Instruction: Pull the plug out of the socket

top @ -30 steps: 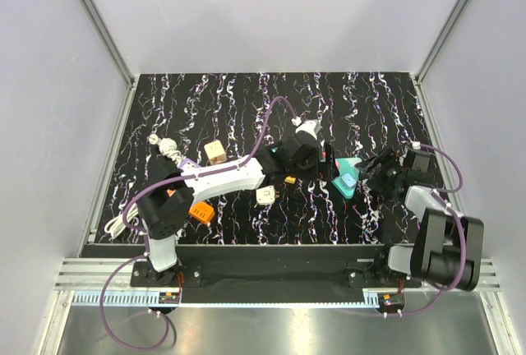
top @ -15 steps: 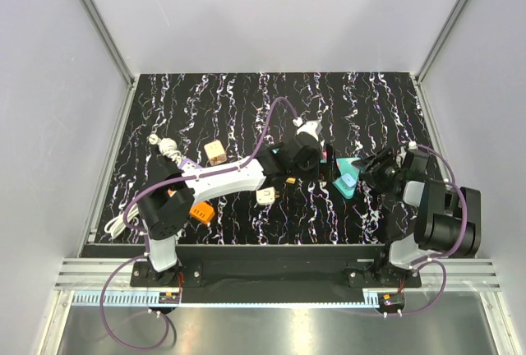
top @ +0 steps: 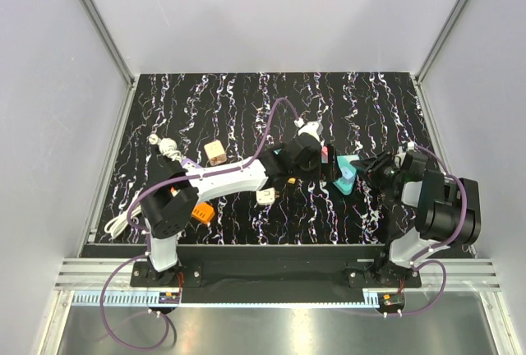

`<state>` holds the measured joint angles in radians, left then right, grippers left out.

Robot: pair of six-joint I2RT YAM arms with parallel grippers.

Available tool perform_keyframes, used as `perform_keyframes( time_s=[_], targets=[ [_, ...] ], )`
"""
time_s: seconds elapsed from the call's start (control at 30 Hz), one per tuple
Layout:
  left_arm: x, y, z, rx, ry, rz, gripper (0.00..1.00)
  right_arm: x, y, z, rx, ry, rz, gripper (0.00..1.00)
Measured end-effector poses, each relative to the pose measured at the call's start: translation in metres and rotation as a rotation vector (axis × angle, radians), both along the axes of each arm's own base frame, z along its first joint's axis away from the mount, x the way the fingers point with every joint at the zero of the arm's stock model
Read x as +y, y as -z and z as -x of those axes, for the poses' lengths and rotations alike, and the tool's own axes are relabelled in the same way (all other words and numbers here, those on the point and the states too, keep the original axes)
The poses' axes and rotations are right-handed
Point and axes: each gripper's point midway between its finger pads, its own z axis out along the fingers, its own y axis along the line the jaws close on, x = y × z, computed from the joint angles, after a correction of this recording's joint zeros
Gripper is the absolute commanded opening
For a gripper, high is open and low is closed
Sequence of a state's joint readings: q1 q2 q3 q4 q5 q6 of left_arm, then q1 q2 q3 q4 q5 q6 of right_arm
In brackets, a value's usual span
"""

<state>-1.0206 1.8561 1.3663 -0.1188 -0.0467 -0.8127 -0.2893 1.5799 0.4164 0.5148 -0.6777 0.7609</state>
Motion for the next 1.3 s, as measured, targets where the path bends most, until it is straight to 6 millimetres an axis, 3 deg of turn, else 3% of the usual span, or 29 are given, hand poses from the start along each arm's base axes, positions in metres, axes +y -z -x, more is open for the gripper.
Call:
perform_keyframes(
  time_s=[0.27, 0.53, 0.63, 1.07, 1.3],
  targets=[
    [-0.001, 0.009, -0.001, 0.021, -0.013, -0.008, 0.89, 0.003, -0.004, 0.001, -0.032, -0.005, -0.019, 0.00],
    [-0.001, 0.007, -0.007, 0.053, -0.063, 0.021, 0.85, -0.003, -0.028, 0.017, -0.126, 0.048, 0.075, 0.00],
    [-0.008, 0.006, -0.017, 0.063, -0.080, 0.040, 0.79, -0.008, -0.038, 0.016, -0.165, 0.070, 0.114, 0.00],
    [-0.026, 0.013, -0.065, 0.048, -0.109, 0.039, 0.77, -0.010, -0.037, 0.015, -0.167, 0.080, 0.124, 0.00],
    [-0.033, 0.019, -0.084, -0.015, -0.077, -0.032, 0.65, -0.010, -0.037, 0.014, -0.168, 0.077, 0.122, 0.00]
  ],
)
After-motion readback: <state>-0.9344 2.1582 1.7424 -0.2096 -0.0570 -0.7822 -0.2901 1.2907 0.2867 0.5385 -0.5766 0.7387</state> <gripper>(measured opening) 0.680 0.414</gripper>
